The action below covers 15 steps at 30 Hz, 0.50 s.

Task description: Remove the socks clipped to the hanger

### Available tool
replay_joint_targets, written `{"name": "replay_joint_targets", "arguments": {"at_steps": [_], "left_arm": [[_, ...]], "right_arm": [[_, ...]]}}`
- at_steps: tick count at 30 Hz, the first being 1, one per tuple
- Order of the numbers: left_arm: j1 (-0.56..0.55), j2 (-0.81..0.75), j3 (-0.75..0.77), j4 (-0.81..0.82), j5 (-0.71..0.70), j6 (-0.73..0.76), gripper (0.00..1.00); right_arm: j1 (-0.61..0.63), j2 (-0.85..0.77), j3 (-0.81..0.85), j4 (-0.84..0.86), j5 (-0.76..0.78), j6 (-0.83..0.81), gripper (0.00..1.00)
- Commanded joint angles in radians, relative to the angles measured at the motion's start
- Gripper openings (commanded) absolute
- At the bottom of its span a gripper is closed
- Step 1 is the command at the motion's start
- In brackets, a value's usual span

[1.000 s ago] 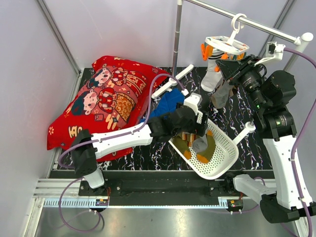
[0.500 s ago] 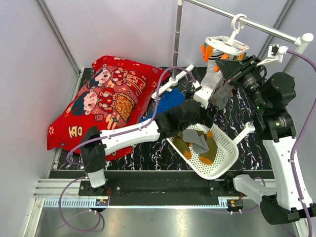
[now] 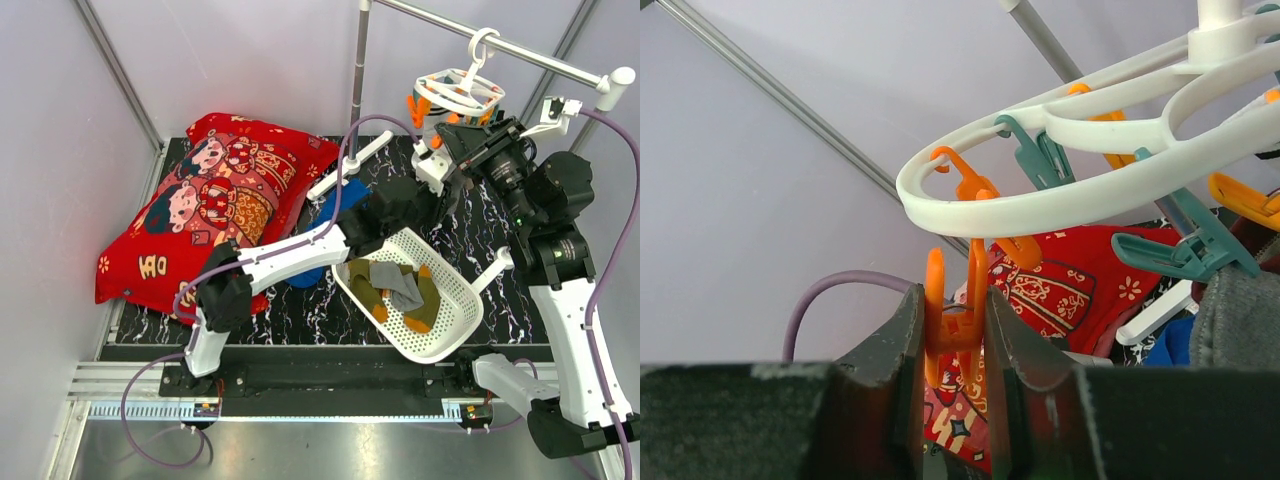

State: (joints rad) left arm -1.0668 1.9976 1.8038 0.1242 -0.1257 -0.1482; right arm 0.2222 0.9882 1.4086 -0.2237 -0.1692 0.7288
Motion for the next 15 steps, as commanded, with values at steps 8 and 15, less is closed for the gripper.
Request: {"name": "replay_joint_targets", "arguments": {"at_steps": [8,15], "left_arm": [[0.016,-0.111,-0.058,0.1,0.115,-0.062,0.0],[0.015,-0.227,-0.213,0.172,0.12,-0.102,0.0]], "right_arm": [[0.0,-0.059,-0.025,0.043,-0.05,0.02,0.39],[0.002,-0.079,0.068,-0.132,0.054,-0.074,0.58]]}}
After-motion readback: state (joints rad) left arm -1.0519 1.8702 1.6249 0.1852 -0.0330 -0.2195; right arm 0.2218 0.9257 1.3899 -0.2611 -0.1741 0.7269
